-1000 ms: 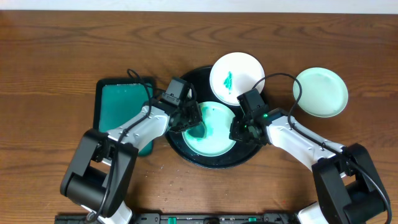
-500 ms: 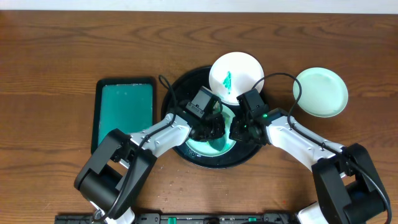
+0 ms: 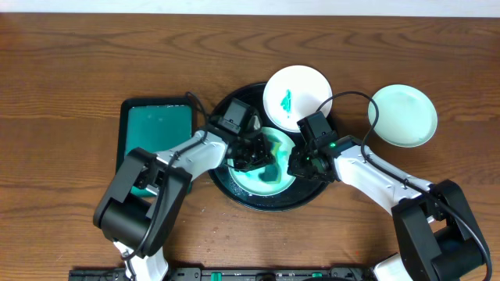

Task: Clean dirty plates on tray and stack at the side
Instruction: 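Scrub the held green plate with the sponge using the left gripper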

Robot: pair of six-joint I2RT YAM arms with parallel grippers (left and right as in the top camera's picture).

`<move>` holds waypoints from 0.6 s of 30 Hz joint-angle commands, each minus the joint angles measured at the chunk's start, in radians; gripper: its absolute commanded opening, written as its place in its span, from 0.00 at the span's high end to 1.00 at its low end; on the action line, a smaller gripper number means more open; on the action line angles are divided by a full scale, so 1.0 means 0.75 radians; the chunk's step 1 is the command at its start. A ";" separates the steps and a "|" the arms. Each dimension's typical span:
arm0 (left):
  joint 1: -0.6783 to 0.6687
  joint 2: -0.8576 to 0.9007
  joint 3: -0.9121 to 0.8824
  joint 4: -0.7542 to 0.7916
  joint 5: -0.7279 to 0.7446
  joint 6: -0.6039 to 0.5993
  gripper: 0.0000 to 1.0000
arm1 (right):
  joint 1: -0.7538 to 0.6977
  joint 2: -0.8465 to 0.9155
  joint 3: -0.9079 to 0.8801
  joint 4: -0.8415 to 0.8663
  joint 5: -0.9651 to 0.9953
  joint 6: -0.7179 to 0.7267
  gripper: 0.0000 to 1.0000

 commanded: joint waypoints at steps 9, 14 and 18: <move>0.182 0.089 0.073 -0.492 -0.793 0.180 0.93 | 0.031 0.023 -0.016 -0.030 -0.015 0.006 0.99; 0.157 0.039 0.164 -0.630 -0.901 0.234 0.93 | 0.031 0.023 -0.017 -0.032 -0.015 0.005 0.98; 0.109 0.016 0.244 -0.782 -0.928 0.256 0.93 | 0.031 0.023 -0.017 -0.032 -0.006 0.006 0.98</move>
